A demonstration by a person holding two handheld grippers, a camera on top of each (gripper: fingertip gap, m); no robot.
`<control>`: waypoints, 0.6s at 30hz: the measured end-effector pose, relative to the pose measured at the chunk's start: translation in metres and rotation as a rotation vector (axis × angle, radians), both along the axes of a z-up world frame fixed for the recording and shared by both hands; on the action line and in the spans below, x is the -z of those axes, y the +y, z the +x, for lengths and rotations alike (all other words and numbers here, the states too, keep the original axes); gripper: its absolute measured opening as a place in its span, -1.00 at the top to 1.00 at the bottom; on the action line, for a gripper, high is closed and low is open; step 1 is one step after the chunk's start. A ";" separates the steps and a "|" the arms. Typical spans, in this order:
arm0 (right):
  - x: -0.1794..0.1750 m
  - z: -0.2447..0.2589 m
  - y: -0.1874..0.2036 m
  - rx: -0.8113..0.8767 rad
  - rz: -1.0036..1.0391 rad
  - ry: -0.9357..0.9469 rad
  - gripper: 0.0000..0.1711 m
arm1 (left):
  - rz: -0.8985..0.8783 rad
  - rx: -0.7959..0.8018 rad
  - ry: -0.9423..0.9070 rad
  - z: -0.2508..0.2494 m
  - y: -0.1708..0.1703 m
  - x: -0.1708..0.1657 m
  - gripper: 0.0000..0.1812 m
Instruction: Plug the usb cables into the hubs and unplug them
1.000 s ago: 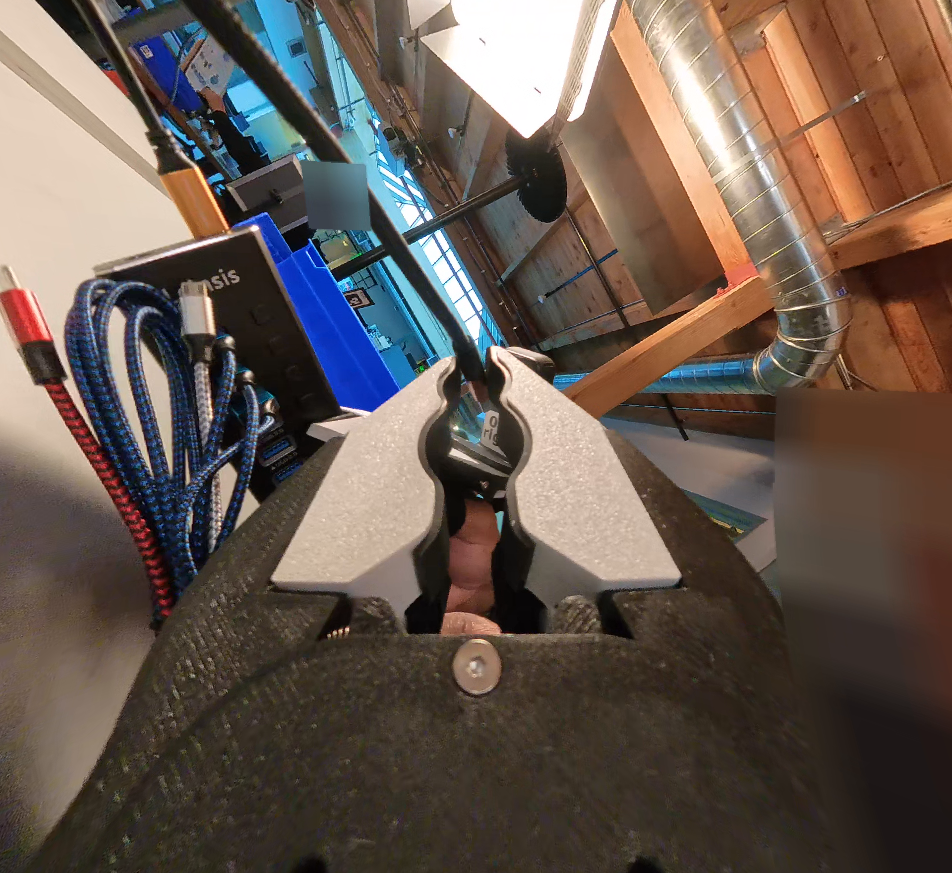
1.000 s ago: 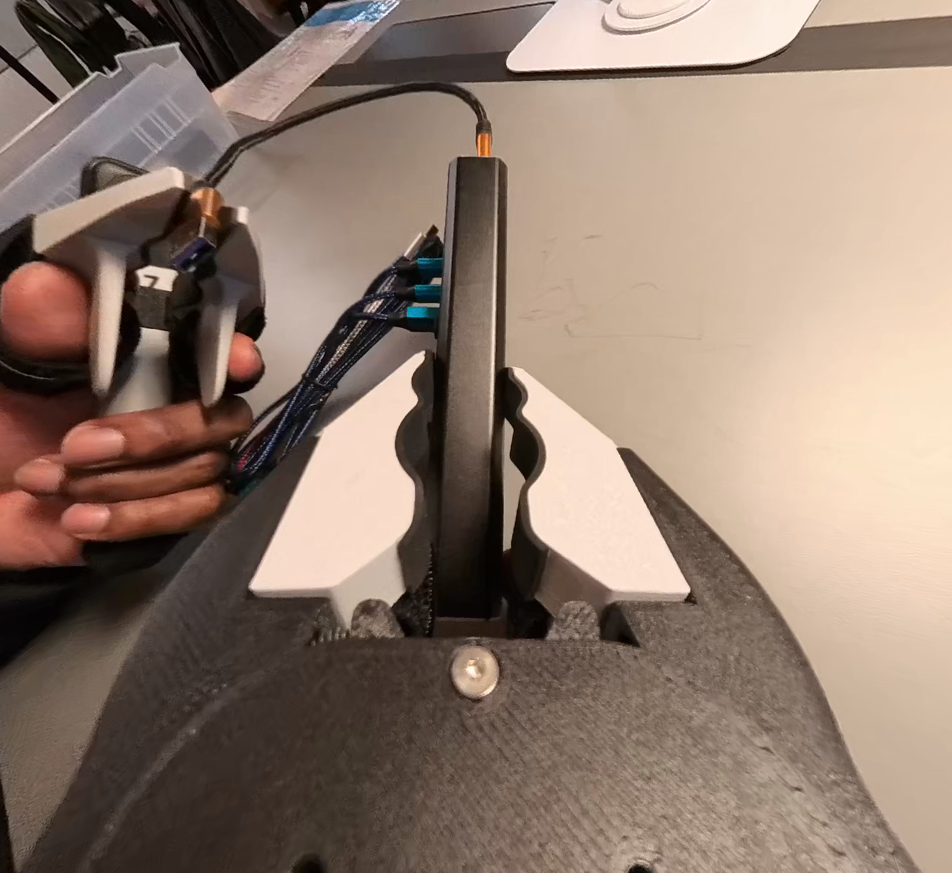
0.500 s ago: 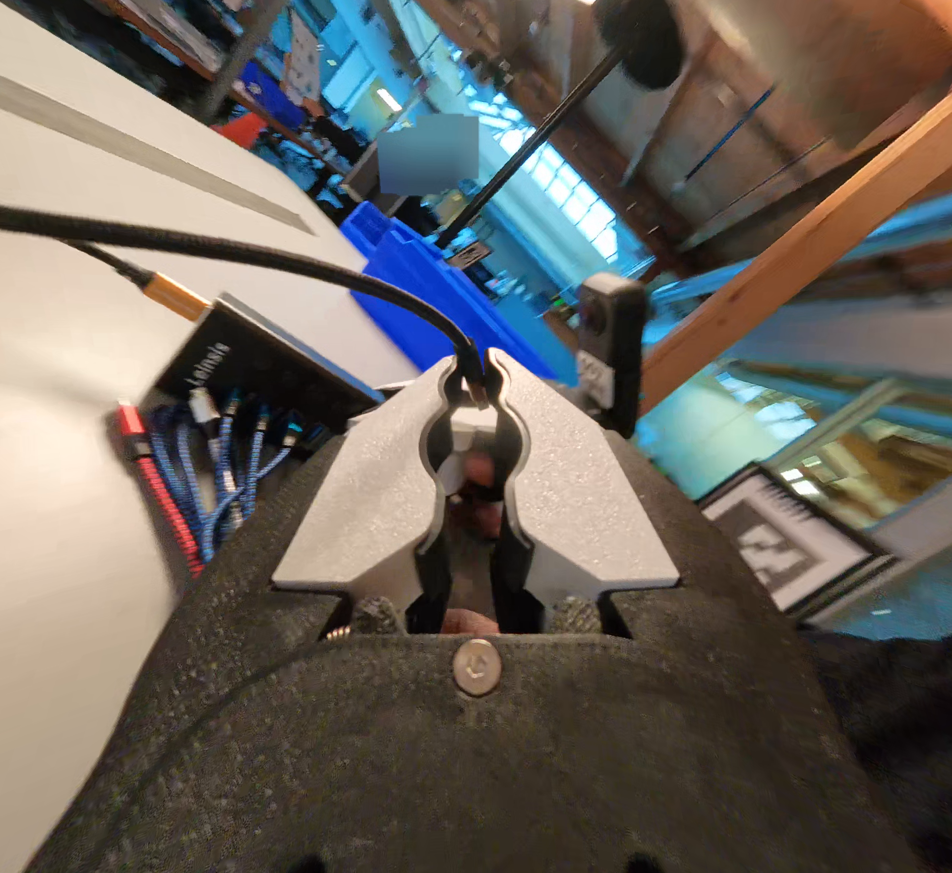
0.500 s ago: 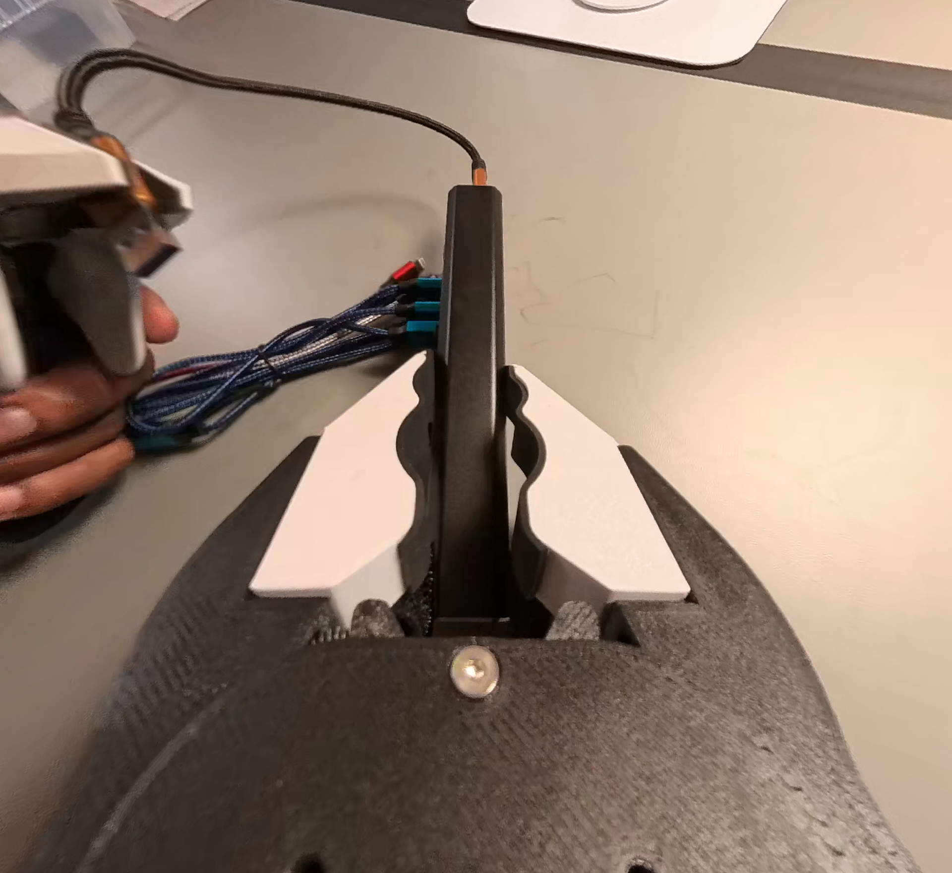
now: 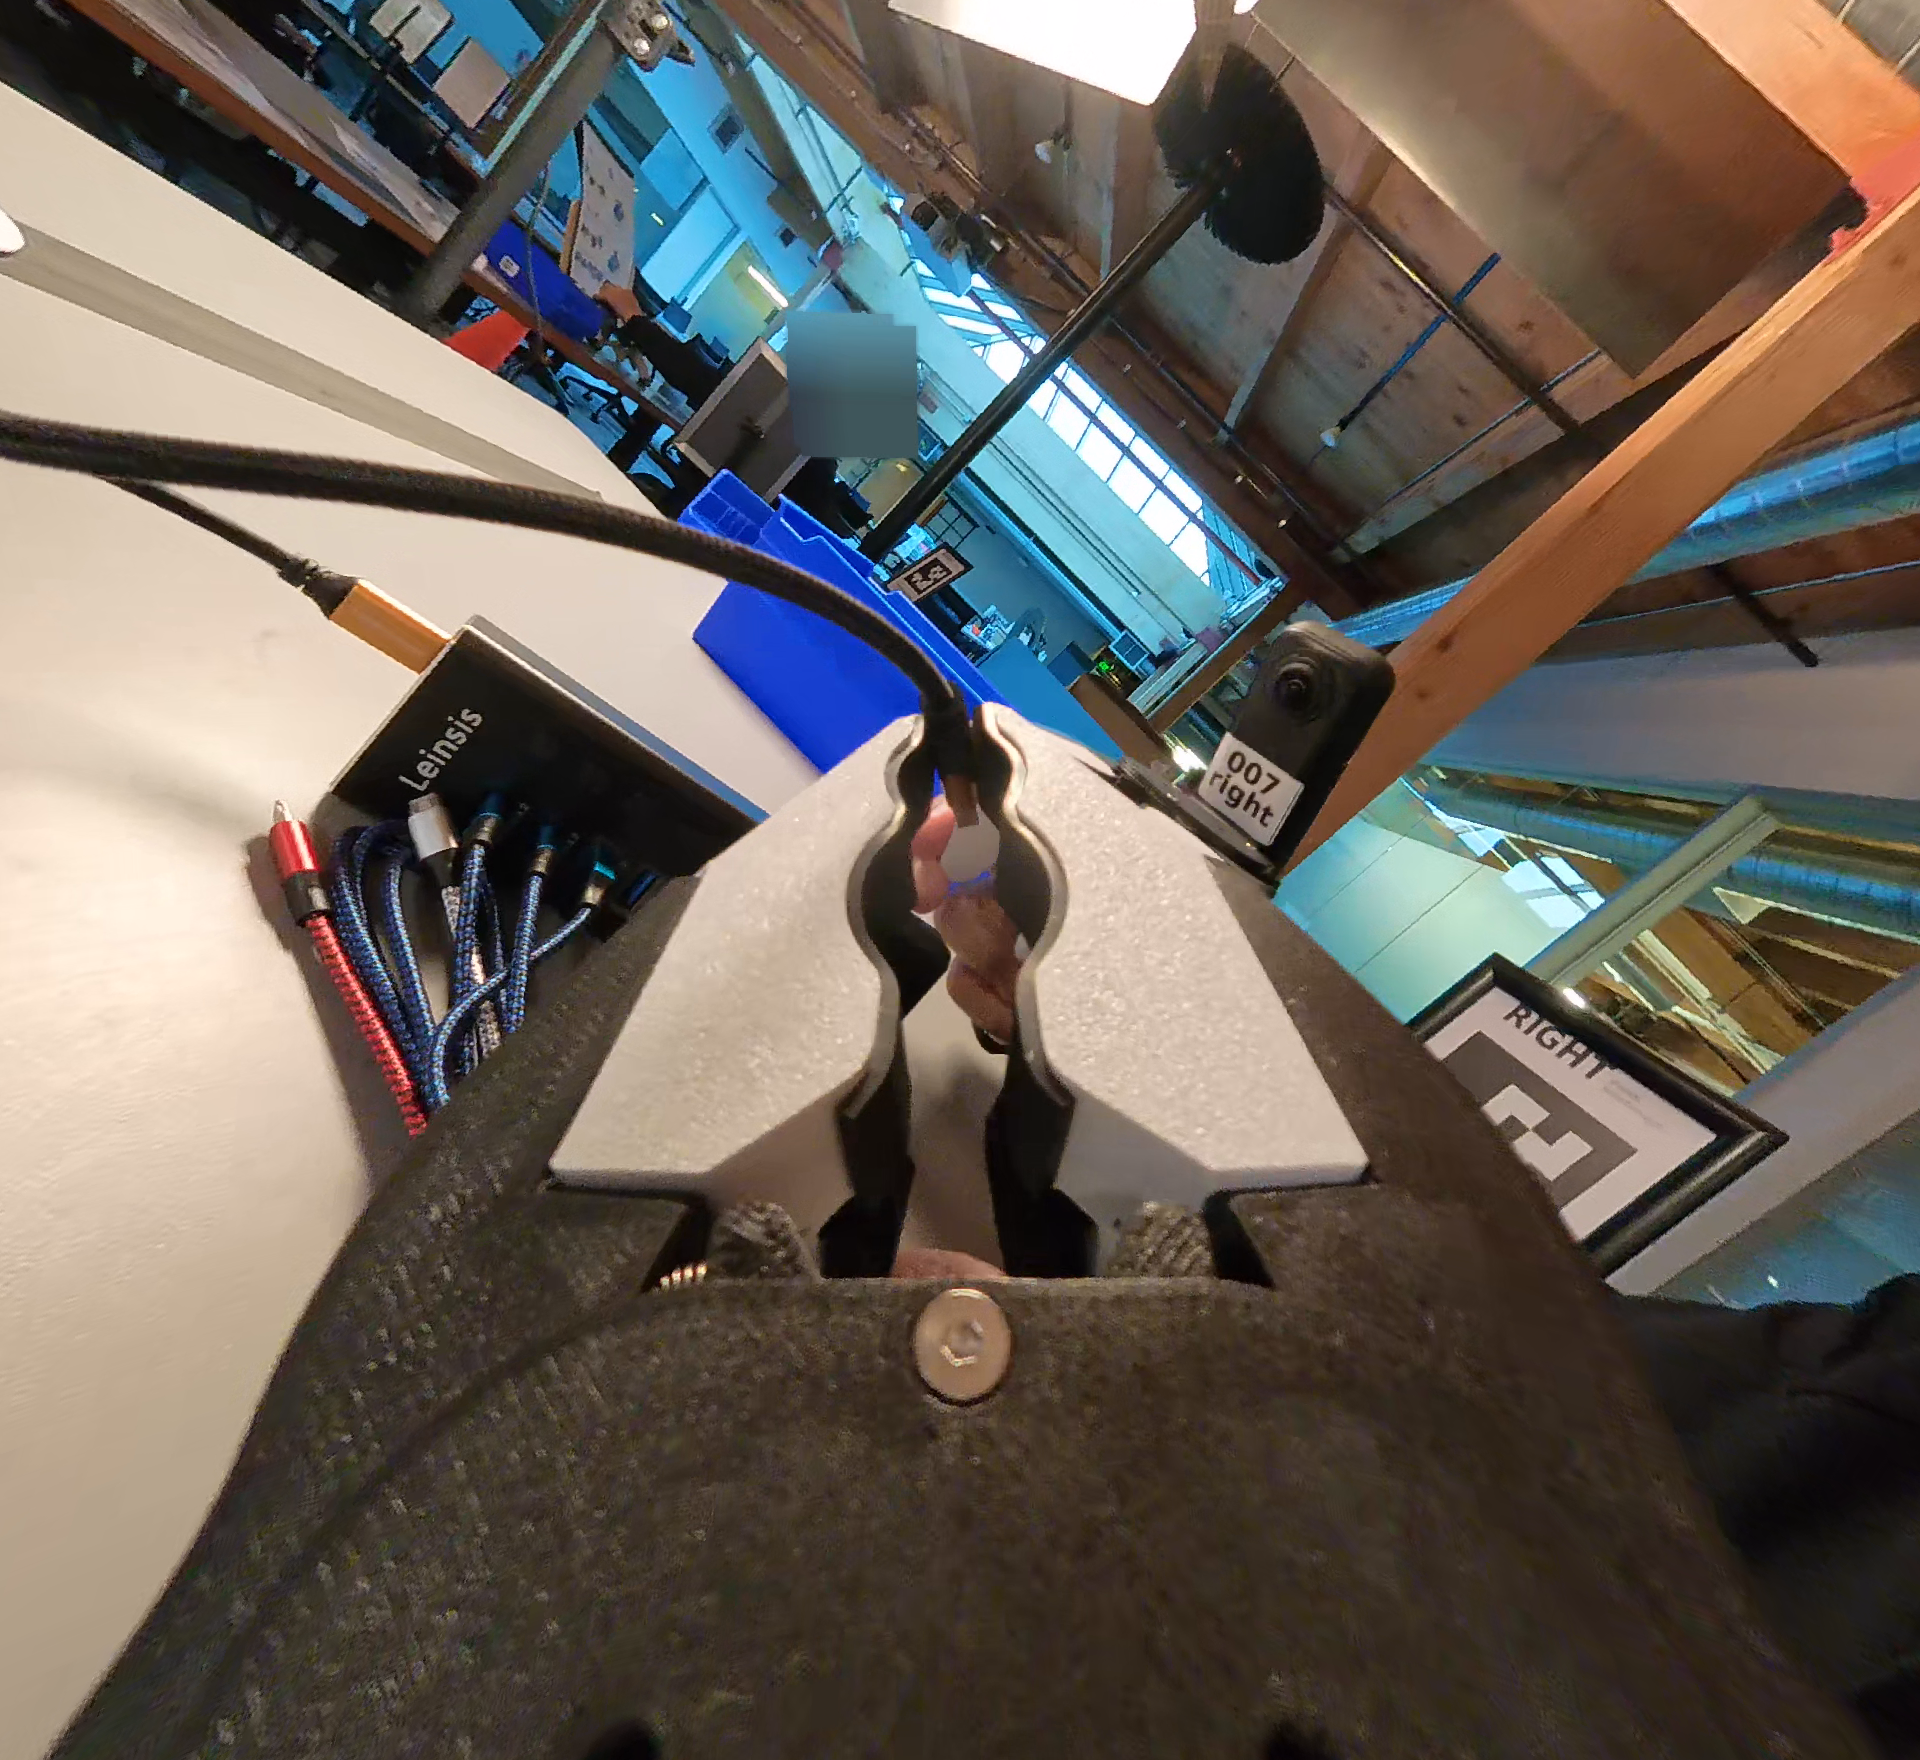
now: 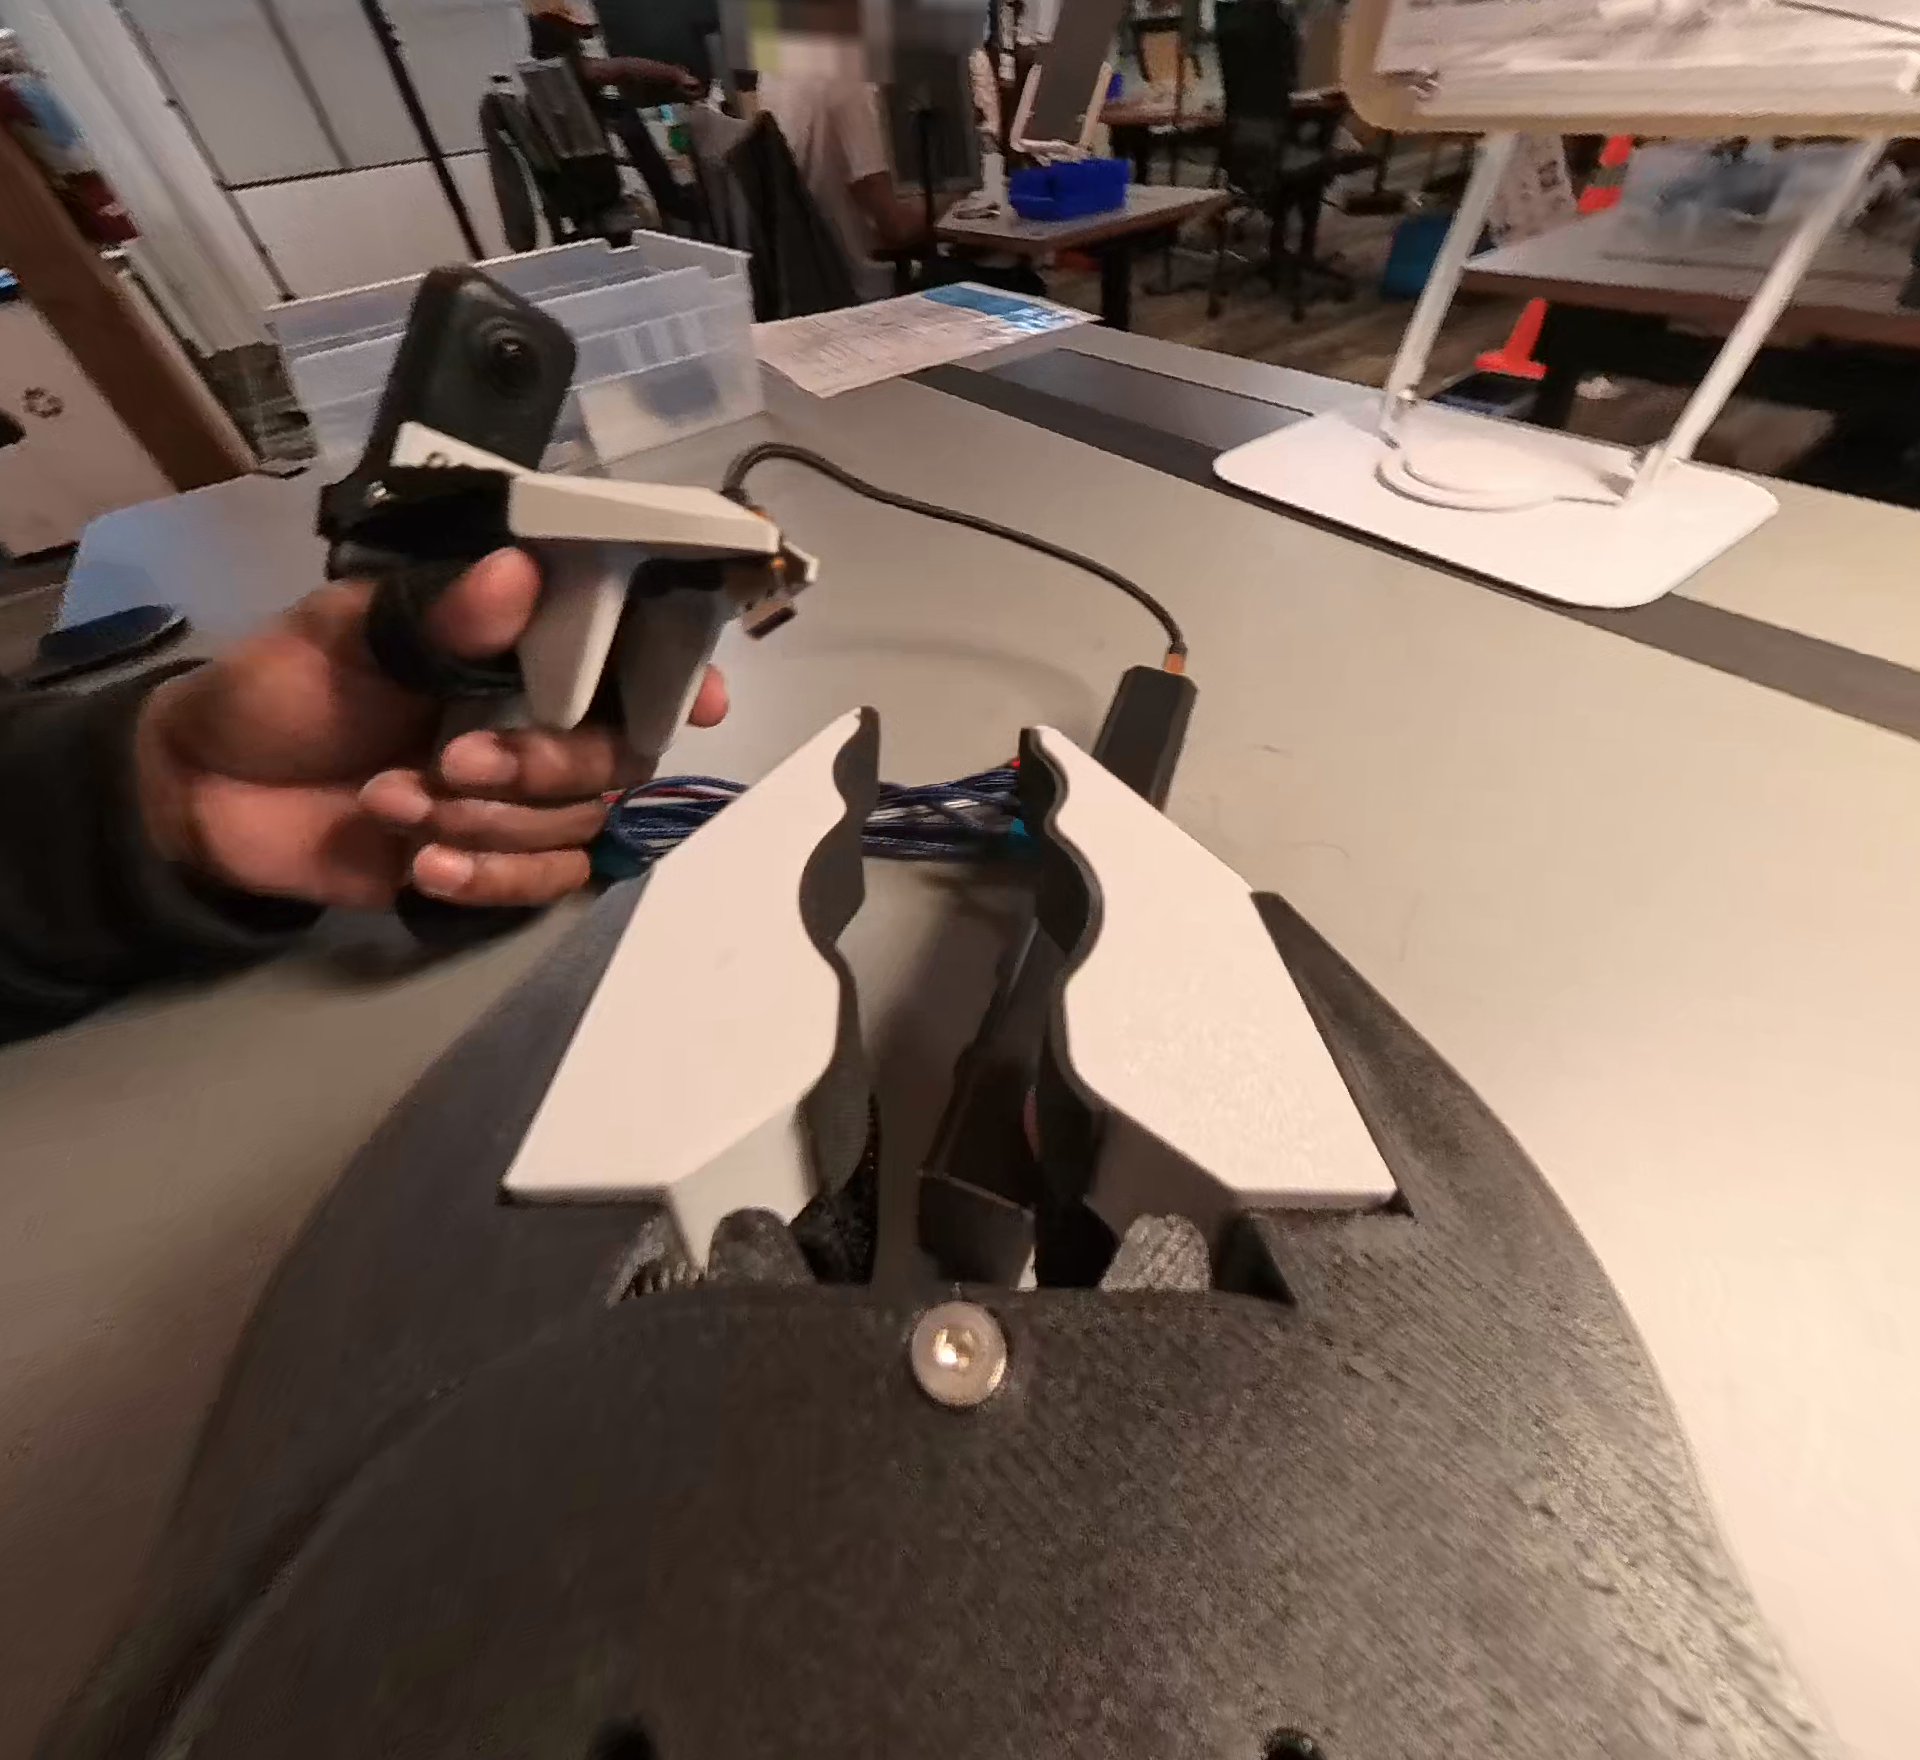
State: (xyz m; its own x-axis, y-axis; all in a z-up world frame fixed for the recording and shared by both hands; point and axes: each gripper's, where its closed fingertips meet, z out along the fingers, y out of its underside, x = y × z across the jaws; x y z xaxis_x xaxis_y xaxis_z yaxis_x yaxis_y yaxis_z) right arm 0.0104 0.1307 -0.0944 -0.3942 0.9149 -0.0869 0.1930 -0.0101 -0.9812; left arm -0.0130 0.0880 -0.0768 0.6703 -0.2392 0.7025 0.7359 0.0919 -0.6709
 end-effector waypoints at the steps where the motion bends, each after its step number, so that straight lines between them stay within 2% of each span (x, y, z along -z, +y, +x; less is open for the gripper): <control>1: 0.001 0.002 -0.004 -0.029 0.001 0.002 0.69 | 0.000 0.006 0.015 0.002 0.000 0.000 0.90; 10: -0.016 0.014 -0.026 -0.191 -0.190 -0.019 0.68 | 0.019 0.027 0.138 0.017 0.004 -0.003 0.89; 18: -0.009 0.012 -0.044 -0.211 -0.177 -0.050 0.67 | 0.051 0.068 0.149 0.032 0.006 -0.007 0.90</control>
State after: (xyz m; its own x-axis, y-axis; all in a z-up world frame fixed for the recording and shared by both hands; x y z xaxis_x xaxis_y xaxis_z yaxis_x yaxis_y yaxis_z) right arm 0.0221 0.0864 -0.0853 -0.5657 0.7818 -0.2621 0.2571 -0.1348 -0.9569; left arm 0.0185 0.0941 -0.0697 0.7470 -0.3209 0.5823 0.6344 0.0819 -0.7686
